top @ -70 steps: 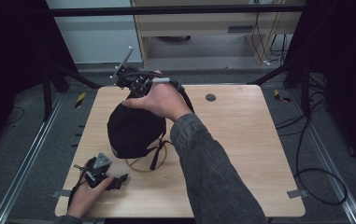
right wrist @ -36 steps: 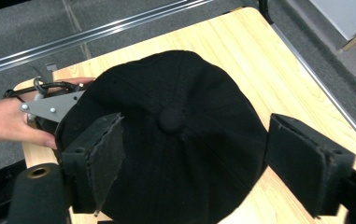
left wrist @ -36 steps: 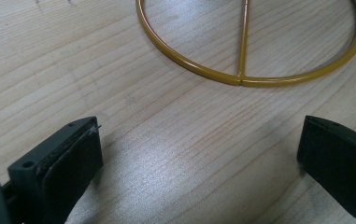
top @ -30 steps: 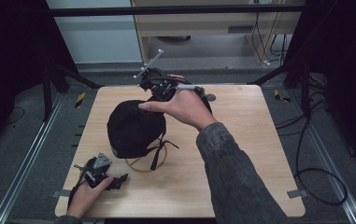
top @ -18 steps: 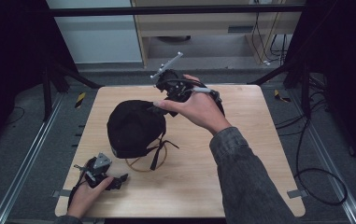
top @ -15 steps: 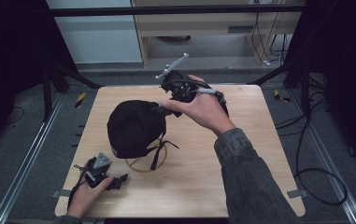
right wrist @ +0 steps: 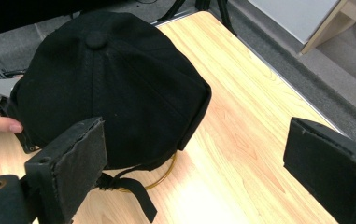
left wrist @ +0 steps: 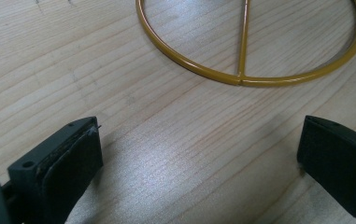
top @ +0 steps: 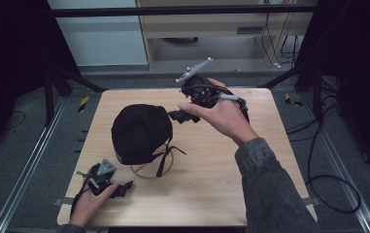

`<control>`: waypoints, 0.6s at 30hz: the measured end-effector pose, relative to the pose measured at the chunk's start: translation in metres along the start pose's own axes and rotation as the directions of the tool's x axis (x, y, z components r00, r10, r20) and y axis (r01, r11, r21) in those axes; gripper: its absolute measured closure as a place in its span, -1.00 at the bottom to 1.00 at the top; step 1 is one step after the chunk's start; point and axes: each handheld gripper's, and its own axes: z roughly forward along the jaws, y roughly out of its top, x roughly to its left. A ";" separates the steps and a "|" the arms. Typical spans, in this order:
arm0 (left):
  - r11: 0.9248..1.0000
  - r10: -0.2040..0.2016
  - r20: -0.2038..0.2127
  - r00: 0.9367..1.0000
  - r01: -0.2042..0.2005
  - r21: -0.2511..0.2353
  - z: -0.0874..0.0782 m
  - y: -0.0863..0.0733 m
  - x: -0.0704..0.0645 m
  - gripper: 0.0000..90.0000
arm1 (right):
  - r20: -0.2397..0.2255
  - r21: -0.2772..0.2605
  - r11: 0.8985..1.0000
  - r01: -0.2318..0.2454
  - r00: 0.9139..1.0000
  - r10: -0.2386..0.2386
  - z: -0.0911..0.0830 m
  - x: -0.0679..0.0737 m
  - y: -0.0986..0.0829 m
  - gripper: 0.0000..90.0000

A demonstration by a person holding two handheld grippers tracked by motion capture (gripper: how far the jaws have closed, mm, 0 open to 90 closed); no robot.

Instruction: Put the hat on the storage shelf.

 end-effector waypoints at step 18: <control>1.000 0.000 0.000 1.000 0.000 0.000 0.000 0.000 0.000 -1.00 | 0.036 -0.022 1.000 -0.023 0.999 0.023 -0.020 -0.012 -0.030 -0.89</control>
